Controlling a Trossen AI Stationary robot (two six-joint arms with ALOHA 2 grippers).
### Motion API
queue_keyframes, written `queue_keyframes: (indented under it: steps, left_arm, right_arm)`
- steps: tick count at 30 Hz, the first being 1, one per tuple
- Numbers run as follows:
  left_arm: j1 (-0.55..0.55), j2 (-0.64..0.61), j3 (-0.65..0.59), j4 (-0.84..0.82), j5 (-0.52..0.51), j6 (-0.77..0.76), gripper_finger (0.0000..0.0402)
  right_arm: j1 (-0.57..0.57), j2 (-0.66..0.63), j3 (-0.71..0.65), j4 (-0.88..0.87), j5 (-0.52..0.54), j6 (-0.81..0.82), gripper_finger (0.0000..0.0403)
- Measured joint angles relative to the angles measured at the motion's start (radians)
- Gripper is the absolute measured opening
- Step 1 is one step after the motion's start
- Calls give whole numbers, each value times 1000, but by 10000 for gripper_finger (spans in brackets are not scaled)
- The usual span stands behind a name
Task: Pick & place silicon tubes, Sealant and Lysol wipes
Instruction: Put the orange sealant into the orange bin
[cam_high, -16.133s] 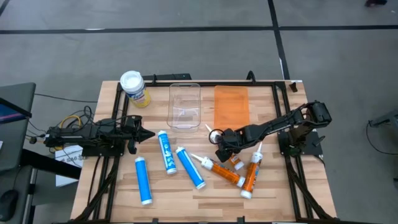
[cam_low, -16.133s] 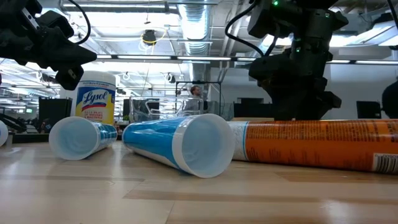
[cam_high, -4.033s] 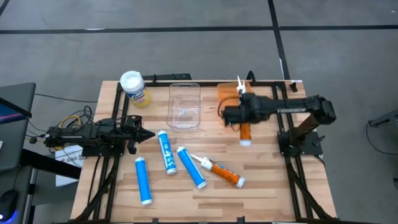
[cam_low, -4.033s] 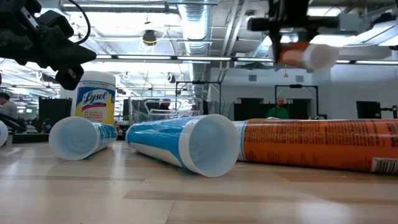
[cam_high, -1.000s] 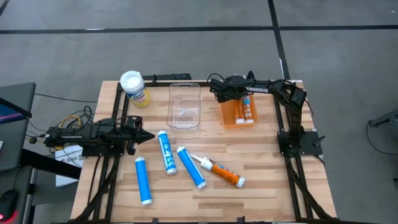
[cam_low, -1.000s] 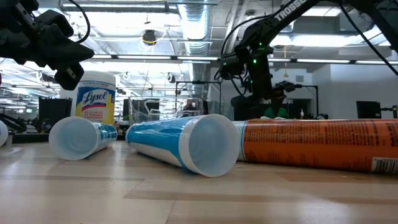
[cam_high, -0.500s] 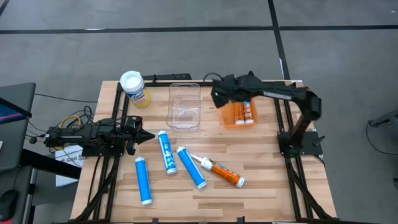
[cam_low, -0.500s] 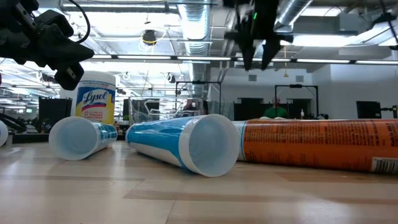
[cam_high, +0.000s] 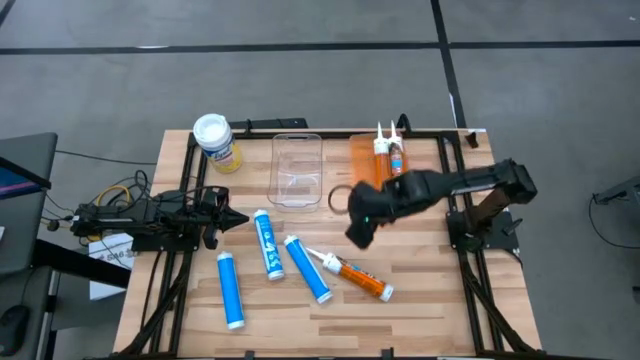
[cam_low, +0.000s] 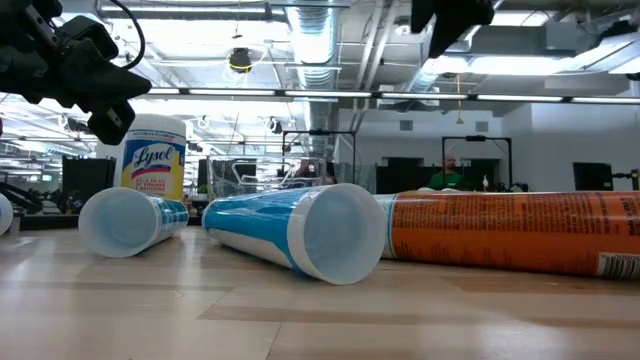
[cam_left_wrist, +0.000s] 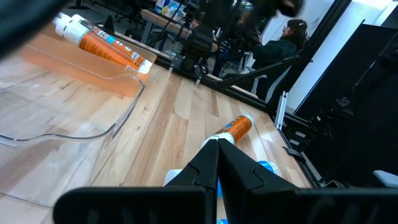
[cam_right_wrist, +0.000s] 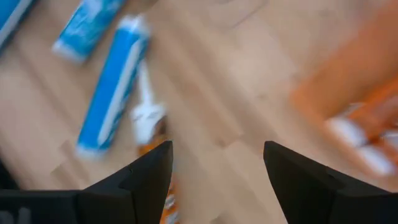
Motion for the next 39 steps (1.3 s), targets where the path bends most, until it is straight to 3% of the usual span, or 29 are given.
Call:
queue_keyframes:
  steps: [7, 12, 17, 22, 31, 39]
  left_arm:
    - [0, 0, 0, 0, 1, 0, 0]
    - [0, -2, 0, 1, 3, -1, 0]
    - [0, 9, 0, 4, 17, 0, 0]
    - [0, 13, 0, 6, 43, -2, 0]
    - [0, 14, 0, 7, 49, -2, 0]
    - [0, 14, 0, 7, 49, -2, 0]
  right_arm:
    - [77, 62, 2, 110, -88, 0, 245]
    - [92, 127, 0, 156, -97, -17, 245]
    - [92, 203, 0, 183, -181, -60, 249]
    - [97, 285, 0, 190, -245, -117, 280]
    - [96, 374, -1, 158, -255, -101, 363]
    - [97, 409, 2, 186, -254, -112, 388]
